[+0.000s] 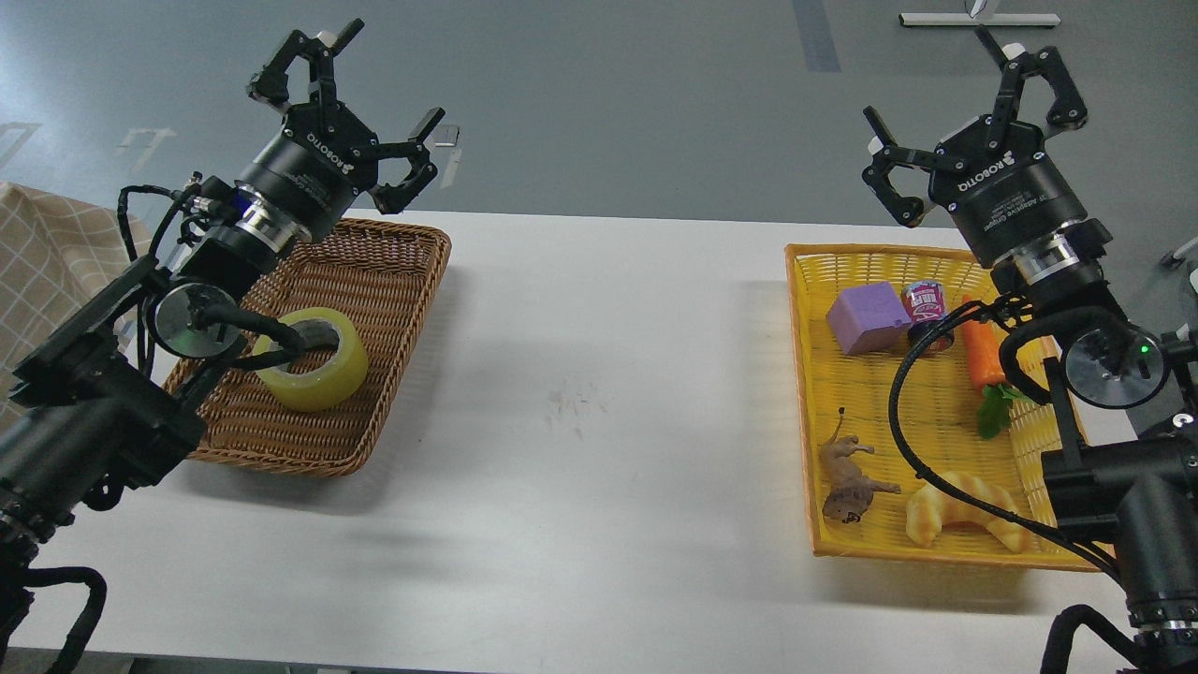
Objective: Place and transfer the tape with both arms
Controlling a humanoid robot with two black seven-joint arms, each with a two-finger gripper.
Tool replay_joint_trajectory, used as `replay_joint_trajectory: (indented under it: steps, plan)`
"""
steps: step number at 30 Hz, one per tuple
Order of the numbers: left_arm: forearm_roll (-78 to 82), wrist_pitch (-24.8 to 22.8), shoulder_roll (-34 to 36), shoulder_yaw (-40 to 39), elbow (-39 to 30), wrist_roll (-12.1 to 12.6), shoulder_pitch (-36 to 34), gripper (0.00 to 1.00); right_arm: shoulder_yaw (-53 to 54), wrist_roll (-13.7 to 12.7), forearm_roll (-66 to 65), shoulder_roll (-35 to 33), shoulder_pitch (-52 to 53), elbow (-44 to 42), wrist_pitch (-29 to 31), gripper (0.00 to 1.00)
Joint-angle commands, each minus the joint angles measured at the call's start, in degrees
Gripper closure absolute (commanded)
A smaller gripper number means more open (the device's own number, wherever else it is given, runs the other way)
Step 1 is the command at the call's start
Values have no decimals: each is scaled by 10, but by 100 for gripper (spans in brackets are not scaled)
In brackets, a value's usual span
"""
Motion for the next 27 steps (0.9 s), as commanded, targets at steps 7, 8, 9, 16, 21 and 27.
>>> replay_joint_trajectory:
  steps: [7, 8, 9, 16, 21, 27]
  plan:
    - [1, 0, 3, -7, -44, 1, 20, 2, -7, 0, -1, 27, 31, -34, 0, 0]
    - [1, 0, 3, -10, -47, 1, 25, 2, -9, 0, -1, 29, 38, -48, 0, 0]
    - [1, 0, 2, -11, -47, 1, 26, 2, -11, 0, -1, 30, 41, -54, 0, 0]
    - [4, 0, -20, -12, -39, 1, 28, 2, -12, -1, -1, 35, 41, -62, 0, 0]
    - [10, 0, -44, -10, -37, 1, 28, 2, -19, -1, -1, 35, 39, -62, 0, 0]
    - [11, 0, -62, -6, -17, 1, 28, 2, -19, -1, -1, 35, 38, -62, 0, 0]
